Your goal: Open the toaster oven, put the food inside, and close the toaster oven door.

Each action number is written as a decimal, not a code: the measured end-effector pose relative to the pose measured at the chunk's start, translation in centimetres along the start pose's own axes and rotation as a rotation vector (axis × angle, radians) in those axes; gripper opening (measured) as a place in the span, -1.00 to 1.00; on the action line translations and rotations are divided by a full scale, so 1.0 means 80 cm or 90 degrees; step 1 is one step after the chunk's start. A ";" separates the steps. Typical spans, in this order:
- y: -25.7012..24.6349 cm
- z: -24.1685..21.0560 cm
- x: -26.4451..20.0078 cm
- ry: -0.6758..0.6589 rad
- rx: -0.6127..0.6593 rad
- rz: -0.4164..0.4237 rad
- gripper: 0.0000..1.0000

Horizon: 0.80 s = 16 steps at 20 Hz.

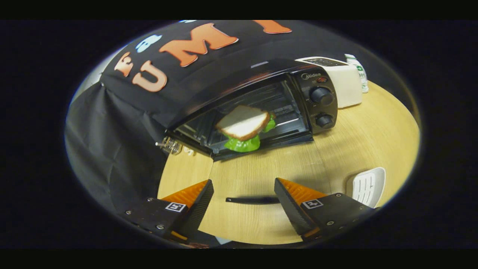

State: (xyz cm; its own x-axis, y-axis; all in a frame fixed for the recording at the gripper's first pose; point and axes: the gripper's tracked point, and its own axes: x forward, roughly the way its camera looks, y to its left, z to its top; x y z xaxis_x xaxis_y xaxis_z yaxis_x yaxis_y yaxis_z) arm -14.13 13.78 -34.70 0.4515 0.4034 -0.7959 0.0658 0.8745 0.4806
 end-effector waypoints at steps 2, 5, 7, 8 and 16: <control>-0.009 -0.023 -0.006 0.026 -0.036 -0.016 0.94; -0.020 -0.046 -0.008 0.051 -0.058 -0.031 0.92; -0.036 -0.067 -0.005 0.074 -0.063 -0.049 0.92; -0.044 -0.076 -0.003 0.086 -0.065 -0.060 0.92; -0.053 -0.101 0.043 0.131 -0.089 -0.080 0.93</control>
State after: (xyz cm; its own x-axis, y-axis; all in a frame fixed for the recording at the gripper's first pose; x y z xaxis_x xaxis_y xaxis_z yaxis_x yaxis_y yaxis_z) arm -20.05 13.66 -42.47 0.2567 0.3226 -0.9111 -0.0200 0.9442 0.3287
